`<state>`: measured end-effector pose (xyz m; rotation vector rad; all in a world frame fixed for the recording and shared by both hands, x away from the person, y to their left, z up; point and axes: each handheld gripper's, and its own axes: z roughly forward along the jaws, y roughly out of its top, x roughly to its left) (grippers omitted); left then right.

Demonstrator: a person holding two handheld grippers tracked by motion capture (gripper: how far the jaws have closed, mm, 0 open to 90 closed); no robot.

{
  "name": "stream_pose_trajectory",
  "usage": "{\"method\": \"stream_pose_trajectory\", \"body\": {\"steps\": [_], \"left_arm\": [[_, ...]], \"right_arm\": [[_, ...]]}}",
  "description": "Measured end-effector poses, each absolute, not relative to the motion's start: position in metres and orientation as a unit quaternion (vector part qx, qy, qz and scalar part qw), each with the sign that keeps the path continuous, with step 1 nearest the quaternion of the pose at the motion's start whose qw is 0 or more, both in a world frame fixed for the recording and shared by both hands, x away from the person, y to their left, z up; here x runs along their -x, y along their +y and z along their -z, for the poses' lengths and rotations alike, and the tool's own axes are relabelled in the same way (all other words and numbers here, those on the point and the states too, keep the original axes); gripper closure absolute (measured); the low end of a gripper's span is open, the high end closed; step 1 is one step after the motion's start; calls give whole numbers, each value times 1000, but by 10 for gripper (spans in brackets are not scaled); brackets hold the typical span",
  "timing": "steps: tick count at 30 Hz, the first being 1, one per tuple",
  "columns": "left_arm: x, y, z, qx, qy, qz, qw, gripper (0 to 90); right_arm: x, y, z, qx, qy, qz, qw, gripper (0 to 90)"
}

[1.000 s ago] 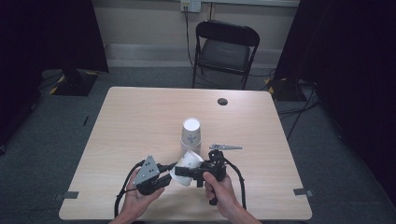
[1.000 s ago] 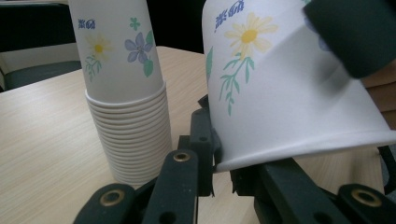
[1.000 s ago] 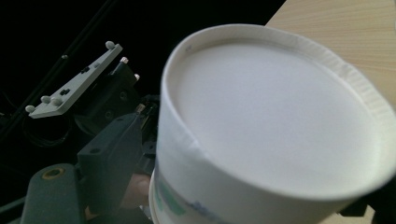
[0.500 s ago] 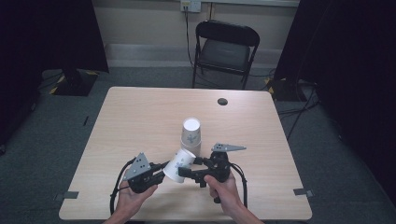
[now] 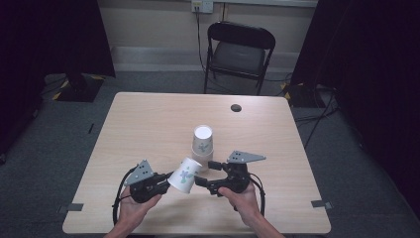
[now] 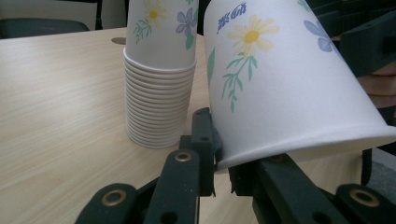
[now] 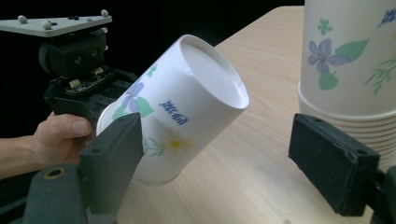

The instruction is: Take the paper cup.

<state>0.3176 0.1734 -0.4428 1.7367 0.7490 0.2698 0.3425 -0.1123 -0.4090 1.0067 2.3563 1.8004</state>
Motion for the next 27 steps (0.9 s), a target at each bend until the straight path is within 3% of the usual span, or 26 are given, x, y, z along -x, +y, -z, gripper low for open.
{"method": "stream_pose_trajectory", "body": {"steps": [12,20,27], "left_arm": [[-325,182,449,-750,342,-70,561,829],[-326,176,452,-773,355,-69,522,833],[-327,166,456,-787,353,-51,503,834]], "right_arm": [[-340,-125,398,-295,768,-566,54,237],[-336,-128,388,-267,781,-558,88,257],[-337,-129,383,-247,789,-555,93,270]]}}
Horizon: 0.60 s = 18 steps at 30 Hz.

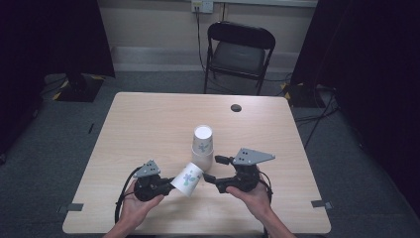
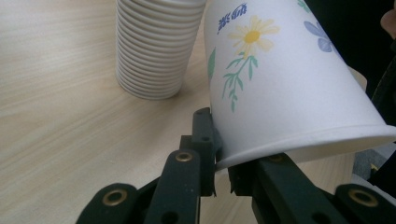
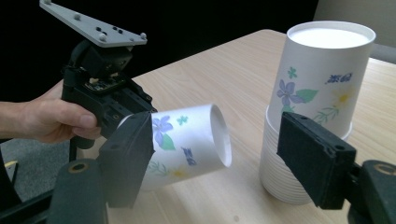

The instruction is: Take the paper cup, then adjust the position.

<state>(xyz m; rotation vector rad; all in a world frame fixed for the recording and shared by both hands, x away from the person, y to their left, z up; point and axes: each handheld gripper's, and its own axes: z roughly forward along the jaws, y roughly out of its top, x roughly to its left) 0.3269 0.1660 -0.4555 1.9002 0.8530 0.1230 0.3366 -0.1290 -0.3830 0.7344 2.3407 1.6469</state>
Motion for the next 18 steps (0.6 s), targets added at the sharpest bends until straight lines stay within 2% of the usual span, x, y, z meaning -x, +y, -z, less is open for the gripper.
{"method": "stream_pose_trajectory", "body": {"steps": [8,18], "left_arm": [[-328,162,459,-805,343,-44,483,842],[-328,158,461,-816,333,-37,471,844]], "right_arm": [[-335,-119,386,-228,803,-544,86,292],[-337,-111,392,-190,823,-530,76,365]]}}
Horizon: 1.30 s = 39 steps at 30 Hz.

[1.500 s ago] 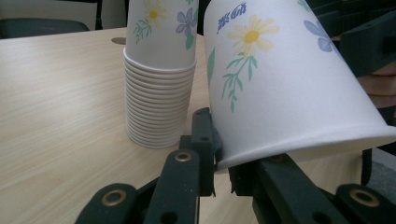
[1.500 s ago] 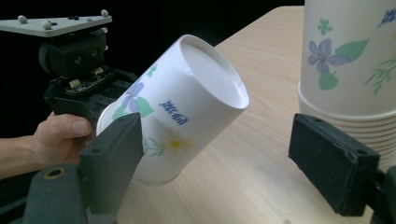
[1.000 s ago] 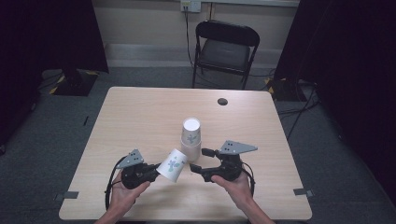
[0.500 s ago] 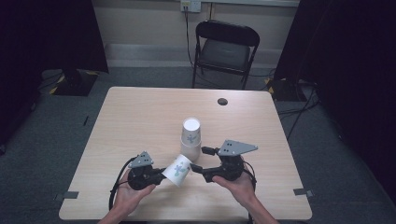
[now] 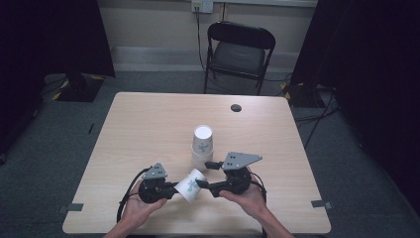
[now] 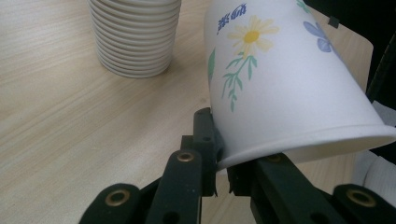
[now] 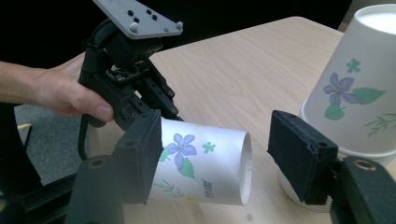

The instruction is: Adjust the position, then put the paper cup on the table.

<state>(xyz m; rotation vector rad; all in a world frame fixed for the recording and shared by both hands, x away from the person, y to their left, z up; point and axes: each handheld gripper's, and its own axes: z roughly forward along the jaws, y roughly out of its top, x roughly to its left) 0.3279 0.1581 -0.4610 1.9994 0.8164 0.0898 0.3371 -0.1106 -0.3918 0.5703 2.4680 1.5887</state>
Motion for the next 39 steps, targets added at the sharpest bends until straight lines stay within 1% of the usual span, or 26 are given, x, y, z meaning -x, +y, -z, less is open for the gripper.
{"method": "stream_pose_trajectory", "body": {"steps": [5,11,15,19,21,24,26,30,32,35,39], "left_arm": [[-328,159,461,-816,333,-34,471,844],[-328,158,461,-817,330,-30,473,847],[-328,159,460,-816,329,-25,476,847],[-328,159,461,-816,328,-18,477,848],[-328,159,461,-816,327,-18,476,848],[-329,158,462,-819,327,-11,472,848],[-330,157,464,-820,328,-8,468,848],[-331,155,464,-823,322,0,468,847],[-331,154,465,-825,324,3,463,847],[-333,156,466,-821,326,11,469,848],[-334,156,466,-818,328,20,472,849]], "right_arm": [[-338,-107,396,-173,834,-520,70,386],[-337,-104,401,-146,848,-507,59,324],[-339,-104,405,-134,853,-501,54,303],[-339,-102,408,-127,861,-489,56,308],[-338,-102,408,-126,859,-491,72,316],[-337,-103,403,-124,852,-502,80,321],[-337,-103,402,-122,850,-506,80,321],[-336,-96,407,-102,861,-494,63,319],[-335,-93,411,-93,867,-484,67,304],[-334,-93,413,-89,870,-480,70,257],[-333,-94,416,-83,874,-472,78,239]]}}
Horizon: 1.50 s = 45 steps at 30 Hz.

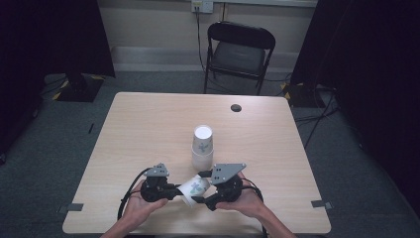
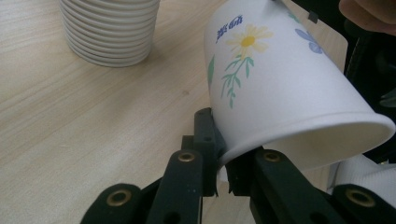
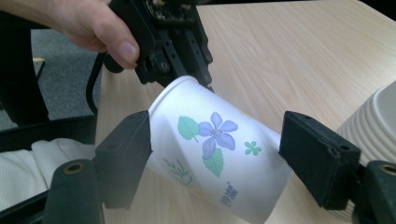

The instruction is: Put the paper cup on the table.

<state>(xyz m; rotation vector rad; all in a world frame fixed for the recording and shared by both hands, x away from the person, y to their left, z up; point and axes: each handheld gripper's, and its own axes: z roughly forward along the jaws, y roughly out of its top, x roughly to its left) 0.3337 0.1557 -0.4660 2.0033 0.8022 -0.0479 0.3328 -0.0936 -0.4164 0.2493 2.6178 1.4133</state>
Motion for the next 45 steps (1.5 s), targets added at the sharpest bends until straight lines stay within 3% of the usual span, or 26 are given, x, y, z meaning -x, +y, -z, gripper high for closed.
{"method": "stream_pose_trajectory", "body": {"steps": [10,20,28,37,45], "left_arm": [[-331,163,463,-793,341,41,503,858],[-333,159,463,-771,349,72,528,872],[-333,164,463,-749,365,89,546,867],[-336,168,464,-734,376,95,558,842],[-335,173,463,-728,382,91,562,721]], "right_arm": [[-328,-87,421,-66,887,-449,84,147],[-322,-81,433,-45,905,-410,101,149],[-318,-73,438,-42,908,-399,118,183],[-321,-70,444,-47,909,-396,119,303],[-327,-71,445,-79,903,-405,117,314]]}}
